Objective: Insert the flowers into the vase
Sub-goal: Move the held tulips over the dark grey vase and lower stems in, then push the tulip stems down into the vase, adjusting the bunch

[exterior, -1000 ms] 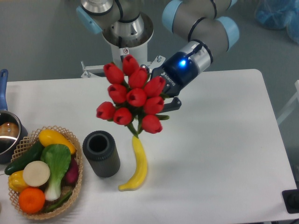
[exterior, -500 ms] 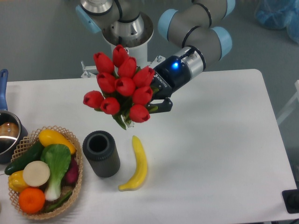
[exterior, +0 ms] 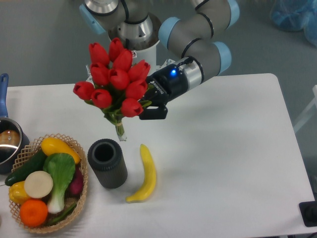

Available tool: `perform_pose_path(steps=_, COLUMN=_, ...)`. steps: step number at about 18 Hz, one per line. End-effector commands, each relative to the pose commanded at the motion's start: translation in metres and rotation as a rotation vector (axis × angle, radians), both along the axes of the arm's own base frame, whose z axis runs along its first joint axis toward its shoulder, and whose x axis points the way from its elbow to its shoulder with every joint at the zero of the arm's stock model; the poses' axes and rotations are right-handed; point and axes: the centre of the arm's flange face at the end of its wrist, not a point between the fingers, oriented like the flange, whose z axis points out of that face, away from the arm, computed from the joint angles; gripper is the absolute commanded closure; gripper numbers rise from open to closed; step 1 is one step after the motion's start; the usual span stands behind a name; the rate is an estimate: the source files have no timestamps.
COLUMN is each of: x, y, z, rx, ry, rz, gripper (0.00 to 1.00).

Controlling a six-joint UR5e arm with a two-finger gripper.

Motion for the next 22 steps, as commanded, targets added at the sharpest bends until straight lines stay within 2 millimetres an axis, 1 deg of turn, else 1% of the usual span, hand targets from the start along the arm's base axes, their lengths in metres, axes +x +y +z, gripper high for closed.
perform_pose_path(steps=1, x=0.005, y=0.005, z=-0.004, rx=0.001, ry=-0.002, rz=-0.013, gripper=0.71)
perform_pose_path(steps=2, x=0.008, y=0.008, z=-0.002, rx=0.01, ry=-0.006, rz=-0.021, gripper=0.7)
perform_pose_path(steps=3, x=0.007, y=0.01, z=0.001, rx=0.019, ry=-0.008, rz=-0.023, gripper=0.7)
perform_pose_path(steps=5, x=0.004, y=0.015, z=-0.007, rx=0.013, ry=-0.017, rz=-0.027, gripper=0.7)
perform_pose_path(steps=6, x=0.007, y=0.018, z=-0.007, rx=0.011, ry=-0.014, rz=-0.036, gripper=0.71)
perform_pose_path(steps=10, x=0.007, y=0.021, z=-0.01, rx=0.008, ry=-0.016, rz=-0.039, gripper=0.71)
perform_pose_path(steps=12, x=0.001, y=0.025, z=-0.017, rx=0.003, ry=-0.024, rz=-0.04, gripper=0.71)
perform_pose_path(steps=15, x=0.006, y=0.033, z=-0.024, rx=-0.003, ry=-0.034, rz=-0.057, gripper=0.71)
perform_pose_path(steps=20, x=0.005, y=0.035, z=-0.04, rx=-0.014, ry=-0.055, rz=-0.057, gripper=0.71)
perform_pose_path(steps=22, x=0.006, y=0.034, z=-0.042, rx=-0.014, ry=-0.055, rz=-0.056, gripper=0.71)
